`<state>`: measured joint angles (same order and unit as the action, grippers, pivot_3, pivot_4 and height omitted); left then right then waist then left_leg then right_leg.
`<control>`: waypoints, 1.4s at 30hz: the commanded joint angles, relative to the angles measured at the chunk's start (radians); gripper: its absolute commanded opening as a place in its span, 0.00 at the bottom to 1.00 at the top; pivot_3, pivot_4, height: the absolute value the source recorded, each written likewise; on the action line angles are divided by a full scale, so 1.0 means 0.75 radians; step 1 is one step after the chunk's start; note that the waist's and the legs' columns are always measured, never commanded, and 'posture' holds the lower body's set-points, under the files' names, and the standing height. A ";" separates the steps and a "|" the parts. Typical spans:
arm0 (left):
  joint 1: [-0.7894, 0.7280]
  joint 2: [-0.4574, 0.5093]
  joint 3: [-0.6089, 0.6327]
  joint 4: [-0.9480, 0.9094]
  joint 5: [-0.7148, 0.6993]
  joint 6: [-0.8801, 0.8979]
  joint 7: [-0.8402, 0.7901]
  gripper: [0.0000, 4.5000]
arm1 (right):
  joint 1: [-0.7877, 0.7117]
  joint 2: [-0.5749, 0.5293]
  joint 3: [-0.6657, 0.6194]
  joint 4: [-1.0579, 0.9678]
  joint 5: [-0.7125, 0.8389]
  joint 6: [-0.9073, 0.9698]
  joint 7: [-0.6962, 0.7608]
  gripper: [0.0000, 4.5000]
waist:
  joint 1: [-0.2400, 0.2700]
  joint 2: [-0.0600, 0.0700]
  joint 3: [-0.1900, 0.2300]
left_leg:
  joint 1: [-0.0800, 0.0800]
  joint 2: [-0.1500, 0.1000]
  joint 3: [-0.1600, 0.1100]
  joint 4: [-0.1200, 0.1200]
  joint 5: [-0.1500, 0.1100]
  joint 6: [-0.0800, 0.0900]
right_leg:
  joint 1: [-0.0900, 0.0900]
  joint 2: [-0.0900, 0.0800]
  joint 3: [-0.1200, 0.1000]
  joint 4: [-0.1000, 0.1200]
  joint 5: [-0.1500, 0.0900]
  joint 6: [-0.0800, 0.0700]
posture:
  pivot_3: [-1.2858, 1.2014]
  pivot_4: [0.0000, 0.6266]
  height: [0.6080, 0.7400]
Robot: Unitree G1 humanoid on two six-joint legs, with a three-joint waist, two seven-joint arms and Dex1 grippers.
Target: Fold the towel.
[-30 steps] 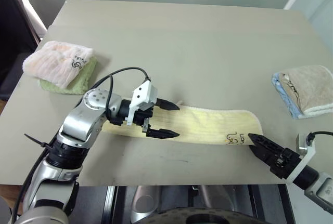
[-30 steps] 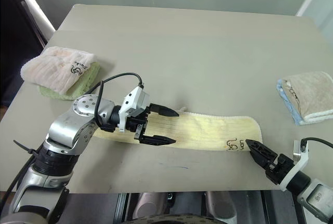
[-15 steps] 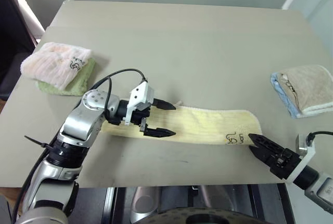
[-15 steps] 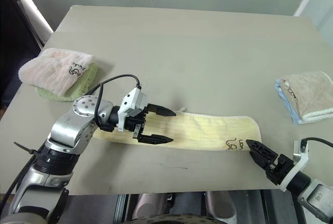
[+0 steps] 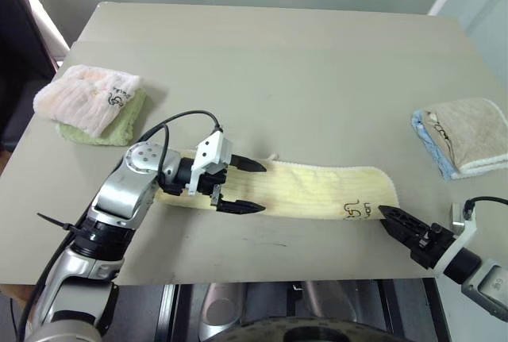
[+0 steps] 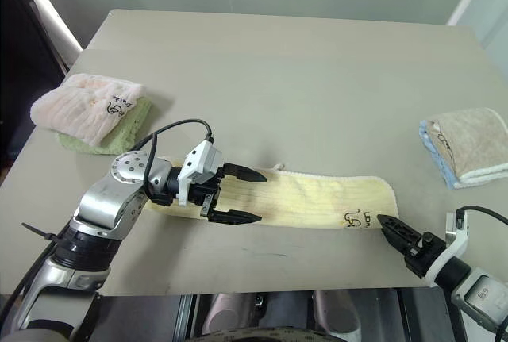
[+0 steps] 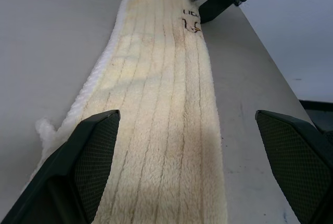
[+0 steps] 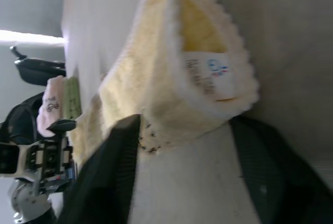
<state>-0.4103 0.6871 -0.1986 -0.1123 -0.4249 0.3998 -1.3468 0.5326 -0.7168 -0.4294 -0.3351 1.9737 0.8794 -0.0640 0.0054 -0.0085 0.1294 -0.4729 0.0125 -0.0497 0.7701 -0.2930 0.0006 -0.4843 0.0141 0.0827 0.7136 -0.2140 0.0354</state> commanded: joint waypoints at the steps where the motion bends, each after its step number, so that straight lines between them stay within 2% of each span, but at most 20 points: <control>1: -0.011 0.003 0.004 -0.030 0.011 -0.031 -0.002 1.00 | -0.006 0.002 -0.008 -0.001 -0.005 -0.014 -0.015 0.30 | 0.000 0.001 0.000 | 0.000 0.000 0.000 0.000 0.000 0.000 | 0.000 0.000 0.000 0.000 0.000 0.000 | 0.52 0.24 0.68; 4: -0.011 0.008 -0.005 -0.026 0.033 -0.048 -0.005 1.00 | -0.008 0.008 -0.005 0.013 -0.004 -0.012 -0.009 0.05 | 0.001 0.002 0.000 | 0.000 0.000 0.000 -0.001 0.002 0.007 | -0.002 0.000 0.000 0.000 -0.002 -0.002 | 0.52 0.24 0.68; 5: -0.015 0.005 -0.001 -0.027 0.027 -0.042 -0.004 1.00 | -0.008 0.010 -0.004 0.016 -0.007 -0.011 -0.005 0.01 | 0.000 0.001 -0.001 | 0.000 0.000 0.000 -0.002 0.001 0.008 | -0.002 0.001 0.000 0.000 -0.002 -0.003 | 0.52 0.24 0.68; 13: -0.035 -0.008 0.008 -0.031 0.007 -0.021 0.003 1.00 | 0.033 0.019 -0.057 0.031 -0.049 -0.009 0.043 0.01 | 0.000 0.000 -0.002 | 0.001 0.000 0.001 -0.001 -0.001 0.014 | 0.000 0.001 0.001 -0.002 -0.001 -0.006 | 0.52 0.24 0.68; 29: -0.097 -0.057 -0.011 0.027 0.021 -0.032 -0.008 1.00 | 0.156 -0.078 -0.464 0.128 -0.078 0.039 0.196 0.01 | 0.016 0.009 -0.003 | 0.000 0.000 0.004 -0.002 -0.008 0.018 | -0.001 -0.001 0.002 -0.002 -0.007 -0.009 | 0.52 0.24 0.68; 35: -0.127 -0.071 -0.019 0.051 0.027 -0.039 -0.015 1.00 | 0.147 -0.149 -0.601 -0.032 -0.097 0.087 0.301 0.01 | 0.016 0.012 -0.002 | 0.001 0.000 0.005 -0.001 -0.009 0.019 | 0.000 -0.001 0.002 -0.002 -0.008 -0.008 | 0.52 0.24 0.68; 42: -0.122 -0.067 -0.026 0.070 0.050 -0.058 -0.009 1.00 | 0.118 -0.231 -0.627 -0.235 -0.227 0.124 0.452 0.01 | 0.013 0.012 -0.002 | 0.001 0.000 0.006 -0.001 -0.009 0.020 | 0.000 -0.001 0.002 -0.002 -0.008 -0.008 | 0.52 0.24 0.68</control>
<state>-0.4947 0.6368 -0.2161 -0.0576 -0.3932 0.3750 -1.3510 0.6237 -0.8786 -0.8556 -0.4715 1.8205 0.9693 0.2323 0.0154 0.0006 0.1280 -0.4720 0.0125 -0.0456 0.7694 -0.2995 0.0156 -0.4839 0.0134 0.0840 0.7123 -0.2199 0.0293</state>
